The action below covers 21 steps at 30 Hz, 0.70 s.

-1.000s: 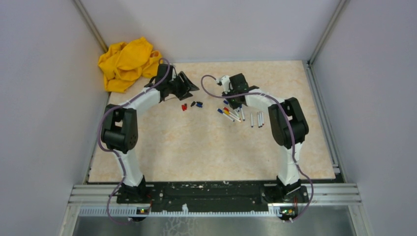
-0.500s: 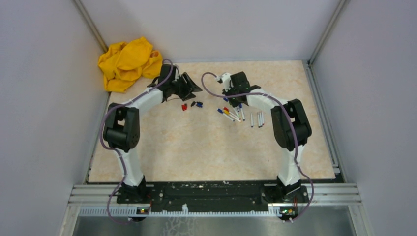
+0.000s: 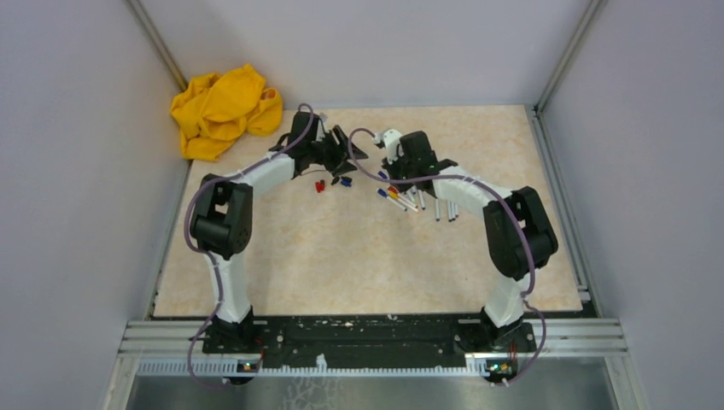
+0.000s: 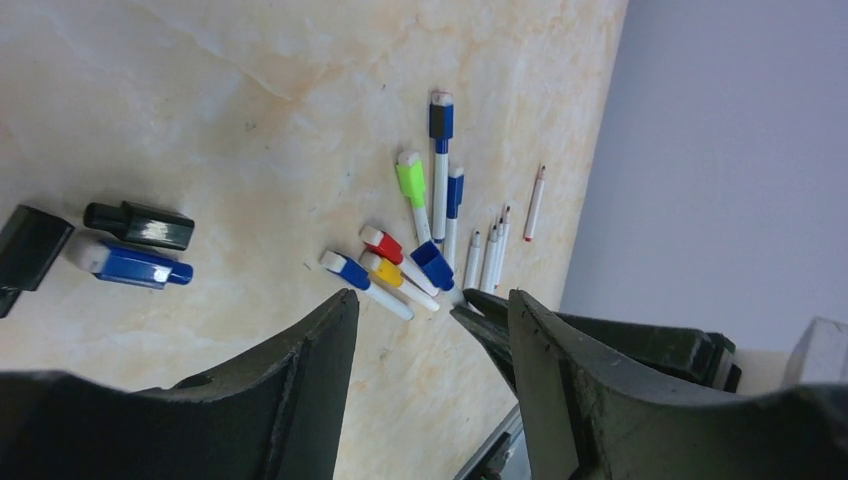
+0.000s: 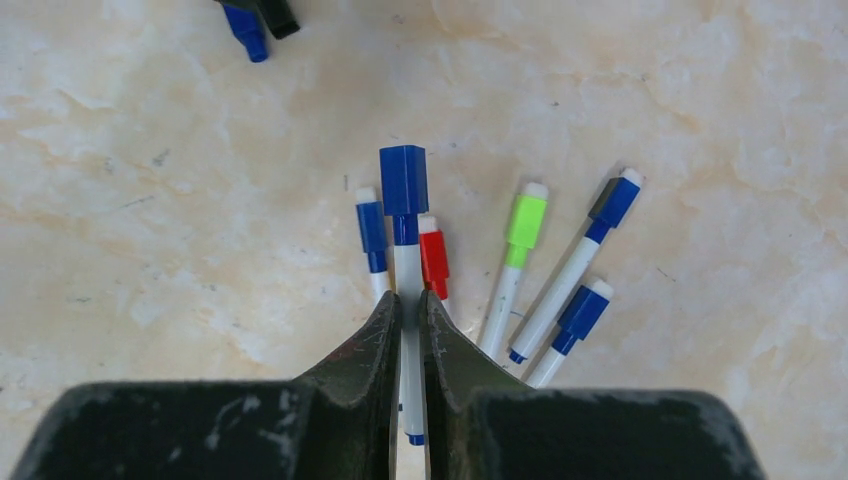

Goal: Open the pen caps

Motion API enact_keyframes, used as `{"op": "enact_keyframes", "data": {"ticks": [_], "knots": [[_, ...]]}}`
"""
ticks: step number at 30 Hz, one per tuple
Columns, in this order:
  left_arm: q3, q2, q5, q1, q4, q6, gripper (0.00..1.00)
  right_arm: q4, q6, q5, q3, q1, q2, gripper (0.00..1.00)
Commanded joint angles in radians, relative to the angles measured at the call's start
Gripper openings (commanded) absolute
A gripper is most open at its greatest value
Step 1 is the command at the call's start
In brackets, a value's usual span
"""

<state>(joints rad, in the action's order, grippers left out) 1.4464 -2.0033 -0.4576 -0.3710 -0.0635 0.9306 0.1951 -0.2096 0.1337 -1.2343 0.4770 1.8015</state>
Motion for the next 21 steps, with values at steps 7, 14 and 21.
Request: {"op": "enact_keyframes", "data": {"ticks": [7,14,21], "knots": [[0.057,-0.048,-0.066,-0.05,0.049,0.1,0.64,-0.131,0.041,-0.038,0.058,0.072,-0.112,0.0],[0.052,-0.043,-0.057,-0.073,0.029,0.103,0.64,-0.176,0.044,-0.078,0.094,0.079,-0.155,0.0],[0.056,-0.05,-0.038,-0.094,0.017,0.105,0.64,-0.187,0.041,-0.108,0.115,0.087,-0.191,0.0]]}}
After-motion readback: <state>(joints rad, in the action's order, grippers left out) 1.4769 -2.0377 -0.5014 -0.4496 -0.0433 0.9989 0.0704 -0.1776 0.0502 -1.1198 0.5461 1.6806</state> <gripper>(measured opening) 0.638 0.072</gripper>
